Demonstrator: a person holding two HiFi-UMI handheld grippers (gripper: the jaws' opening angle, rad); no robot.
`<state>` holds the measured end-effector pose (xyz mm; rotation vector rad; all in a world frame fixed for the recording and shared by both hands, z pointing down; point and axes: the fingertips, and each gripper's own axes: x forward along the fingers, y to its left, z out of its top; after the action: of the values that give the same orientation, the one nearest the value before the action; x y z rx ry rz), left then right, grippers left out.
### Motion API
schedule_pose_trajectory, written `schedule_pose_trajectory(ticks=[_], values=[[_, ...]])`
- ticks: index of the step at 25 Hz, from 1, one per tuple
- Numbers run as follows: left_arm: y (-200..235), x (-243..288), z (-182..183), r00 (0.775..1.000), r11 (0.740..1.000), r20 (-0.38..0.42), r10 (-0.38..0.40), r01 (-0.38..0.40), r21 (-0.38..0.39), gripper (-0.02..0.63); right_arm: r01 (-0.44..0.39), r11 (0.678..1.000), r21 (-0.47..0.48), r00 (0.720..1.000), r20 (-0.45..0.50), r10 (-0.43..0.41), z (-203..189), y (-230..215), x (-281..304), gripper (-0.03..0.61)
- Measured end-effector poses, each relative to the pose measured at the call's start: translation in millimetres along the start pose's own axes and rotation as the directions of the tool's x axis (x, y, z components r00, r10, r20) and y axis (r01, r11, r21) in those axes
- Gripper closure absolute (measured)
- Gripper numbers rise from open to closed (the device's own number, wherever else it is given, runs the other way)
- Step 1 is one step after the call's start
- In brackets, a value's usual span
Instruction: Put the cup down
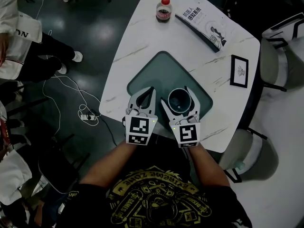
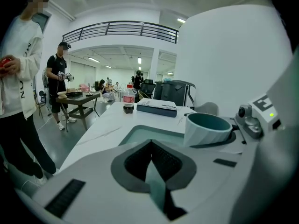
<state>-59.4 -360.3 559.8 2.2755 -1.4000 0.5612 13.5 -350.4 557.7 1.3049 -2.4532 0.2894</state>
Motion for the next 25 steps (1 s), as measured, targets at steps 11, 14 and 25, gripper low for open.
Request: schedule_pose_trajectory(ticks=[11,14,25], values=[[-6,-9,-9,1.000,1.000,-0.005,-0.002,0.002,0.008,0.604,0.014,1.000,-0.020,1.000,-0.002,-0.014,-12,3,-8,0.196],[-11,-11,-9,1.000,1.000,-0.003,-0.012,0.012,0.013,0.604,0.021,1.000,-0.010,1.000,-0.013,-0.021,-15,3,-11,0.193],[-28,-14,7,0.999,0.998,0.025,-0.034,0.032,0.055,0.604,-0.005,1.000,0.026,0.999,-0.032,0.006,-17,2,-22,0.153]])
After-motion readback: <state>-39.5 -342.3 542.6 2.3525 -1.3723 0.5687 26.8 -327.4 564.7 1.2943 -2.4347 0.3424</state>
